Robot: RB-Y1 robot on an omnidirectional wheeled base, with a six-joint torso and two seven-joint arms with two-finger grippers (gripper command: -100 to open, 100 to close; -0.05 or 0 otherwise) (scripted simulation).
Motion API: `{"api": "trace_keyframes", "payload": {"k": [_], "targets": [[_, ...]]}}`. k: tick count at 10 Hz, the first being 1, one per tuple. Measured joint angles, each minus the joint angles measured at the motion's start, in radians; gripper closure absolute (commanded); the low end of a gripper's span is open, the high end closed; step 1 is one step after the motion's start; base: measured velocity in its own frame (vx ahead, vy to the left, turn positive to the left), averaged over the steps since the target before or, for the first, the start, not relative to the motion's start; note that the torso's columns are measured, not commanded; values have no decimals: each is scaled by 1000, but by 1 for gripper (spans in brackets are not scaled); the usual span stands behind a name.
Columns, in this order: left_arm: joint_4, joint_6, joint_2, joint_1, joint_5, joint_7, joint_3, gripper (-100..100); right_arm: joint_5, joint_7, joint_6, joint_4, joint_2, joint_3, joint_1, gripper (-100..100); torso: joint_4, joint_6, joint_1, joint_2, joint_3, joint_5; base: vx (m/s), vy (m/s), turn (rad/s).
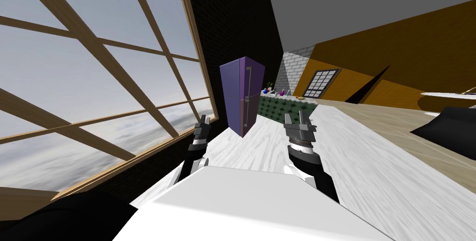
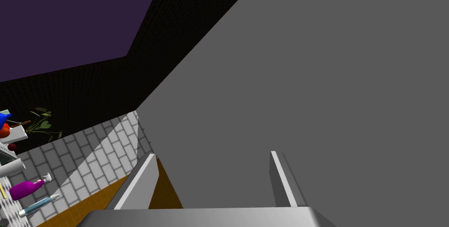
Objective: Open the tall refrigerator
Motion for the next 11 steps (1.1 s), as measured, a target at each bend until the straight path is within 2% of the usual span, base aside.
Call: {"api": "trace_keyframes", "payload": {"k": [3,4,5,7,11], "targets": [[0,0,0,0,0,0,0,0,0,0,0,0,0,0,0,0,221,0,0,222,-443,0,0,0,0],[0,0,0,0,0,0,0,-100,0,0,0,0,0,0,0,0,295,0,0,295,-590,0,33,-1,8],[4,8,18,-18,-4,-3,0,-100,0,0,0,0,0,0,0,0,328,0,0,328,-660,0,65,-2,11],[15,39,71,-69,-6,-6,16,-100,0,0,0,0,0,0,0,0,340,0,-1,337,-686,0,84,-19,9],[36,108,116,-181,-14,-15,40,-100,0,0,0,0,0,0,0,0,342,0,0,343,-684,0,61,-16,8]]}}
